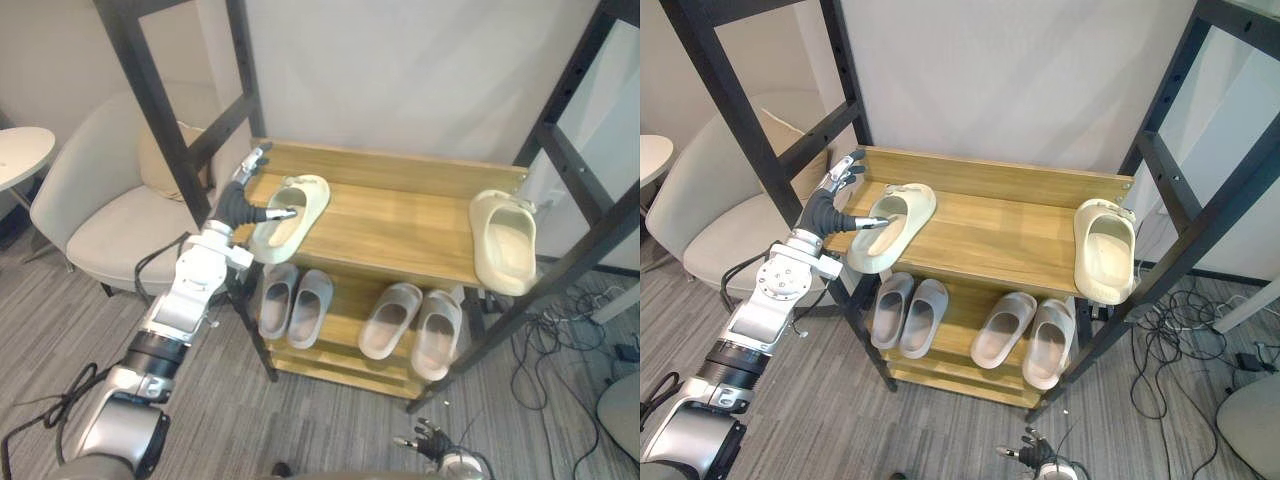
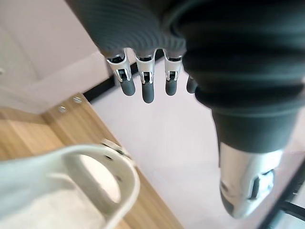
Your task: Organize the slippers on the shoe rack
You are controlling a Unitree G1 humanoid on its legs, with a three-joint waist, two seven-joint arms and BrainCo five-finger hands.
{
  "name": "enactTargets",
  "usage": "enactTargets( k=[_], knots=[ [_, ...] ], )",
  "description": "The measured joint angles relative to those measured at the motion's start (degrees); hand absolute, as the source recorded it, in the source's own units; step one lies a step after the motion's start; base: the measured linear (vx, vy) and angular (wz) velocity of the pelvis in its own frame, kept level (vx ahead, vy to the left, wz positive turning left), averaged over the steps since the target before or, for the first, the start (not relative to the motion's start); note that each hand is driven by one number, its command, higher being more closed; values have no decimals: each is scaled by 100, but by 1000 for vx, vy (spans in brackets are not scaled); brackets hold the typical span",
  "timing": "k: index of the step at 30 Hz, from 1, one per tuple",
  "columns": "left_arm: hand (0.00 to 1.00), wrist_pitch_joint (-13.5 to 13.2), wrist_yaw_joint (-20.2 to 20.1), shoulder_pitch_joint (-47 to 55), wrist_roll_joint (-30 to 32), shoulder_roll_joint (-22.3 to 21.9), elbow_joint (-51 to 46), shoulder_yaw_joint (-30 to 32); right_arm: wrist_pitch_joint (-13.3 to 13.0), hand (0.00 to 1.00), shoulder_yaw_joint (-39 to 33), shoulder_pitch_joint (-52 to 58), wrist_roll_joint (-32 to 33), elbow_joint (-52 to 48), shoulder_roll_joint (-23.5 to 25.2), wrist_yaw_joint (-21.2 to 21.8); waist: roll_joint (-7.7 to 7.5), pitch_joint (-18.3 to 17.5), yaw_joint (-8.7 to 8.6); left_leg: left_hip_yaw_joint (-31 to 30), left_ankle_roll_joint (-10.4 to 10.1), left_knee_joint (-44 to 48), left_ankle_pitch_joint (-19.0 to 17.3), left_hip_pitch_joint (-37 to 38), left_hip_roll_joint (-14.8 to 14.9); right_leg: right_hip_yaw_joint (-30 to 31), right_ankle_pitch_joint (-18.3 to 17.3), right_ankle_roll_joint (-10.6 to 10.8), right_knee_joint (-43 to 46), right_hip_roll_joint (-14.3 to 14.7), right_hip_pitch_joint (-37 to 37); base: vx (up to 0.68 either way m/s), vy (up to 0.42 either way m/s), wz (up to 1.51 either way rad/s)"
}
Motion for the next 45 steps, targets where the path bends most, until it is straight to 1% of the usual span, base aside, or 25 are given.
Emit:
enactTargets(
  k=[2, 6, 10, 13, 15, 19, 22, 26, 29, 35, 41, 42, 45],
  knots=[
    [0, 24, -80, -180, 38, 74, 189, 0, 0, 0, -2, 5, 0, 1, 0, 1, 0, 5, -1, -9, 0, 0, 0, -14, -2, -10, -12, -14, 0, -1, -8, 0, 0, 0],
    [0, 93, -96, -387, 49, 223, 482, -1, 1, 0, -24, -5, 4, 0, 0, 9, 7, 16, -17, -2, 0, 2, 2, -86, -1, 1, -12, -10, 10, -1, -91, 0, 0, 0],
    [0, 110, -107, -436, 136, 250, 707, -8, 1, 0, -89, -4, 3, -3, -1, 11, 22, 38, -96, 4, -3, 2, 0, -83, -6, 35, -13, -6, 35, -10, -114, 4, -1, -2],
    [0, 136, -107, -603, 211, 261, 939, -9, 1, 0, -91, 0, 4, -22, -1, 19, 46, 57, -115, 16, -5, 3, -2, -112, 10, 93, -20, -12, 86, -8, -196, -9, -3, -9],
    [0, 220, -104, -770, 219, 298, 1089, -9, 3, 0, -110, 34, 4, -146, 0, 24, 61, 68, -178, 22, -5, 3, -2, -138, 10, 104, -21, -13, 90, -9, -228, -8, -2, -2],
    [0, 250, -103, -860, 323, 378, 1253, -9, 1, 0, -118, 87, 10, -209, -3, 28, 65, 71, -229, 60, -27, 3, -18, -137, 19, 149, -20, -12, 94, -7, -258, -5, -3, -8],
    [0, 298, -102, -892, 430, 396, 1494, -20, 1, 0, -120, 93, 14, -209, -3, 28, 70, 76, -235, 139, -56, 3, -38, -128, 26, 231, -21, -13, 101, -7, -297, -3, 1, -13],
    [0, 387, -100, -1252, 475, 413, 1934, -28, -6, 0, -133, 88, 20, -242, -8, 38, 63, 154, -239, 174, -67, 4, -45, -145, 42, 323, -32, -29, 172, -8, -400, -9, -1, -11],
    [0, 454, -99, -1362, 547, 422, 2004, -29, -6, 0, -135, 89, 24, -269, -17, 37, 59, 195, -269, 190, -75, 4, -52, -142, 44, 340, -31, -28, 172, -7, -406, -5, -2, -2],
    [0, 480, -101, -1454, 701, 426, 2373, -93, -6, 0, -135, 136, 56, -425, -40, 43, 130, 240, -277, 332, -84, 4, -57, -140, 76, 477, -36, -37, 263, -1, -519, -22, -3, -11],
    [0, 503, -100, -1525, 768, 462, 2762, -127, -13, 0, -213, 146, 148, -439, -29, 50, 135, 261, -282, 476, -101, 3, -70, -200, 100, 655, -53, -103, 330, 1, -721, -41, 3, -15],
    [100, 503, -102, -1527, 768, 463, 2801, -140, -15, 0, -245, 156, 186, -440, -22, 52, 135, 261, -284, 487, -122, 3, -84, -223, 102, 673, -61, -109, 361, -3, -775, -32, 7, -7],
    [100, 499, -93, -1551, 761, 467, 2806, -143, -17, 0, -317, 166, 230, -443, -13, 59, 138, 263, -280, 497, -110, 4, -73, -372, 111, 691, -51, -127, 430, -4, -960, -21, 3, -2]
  ],
)
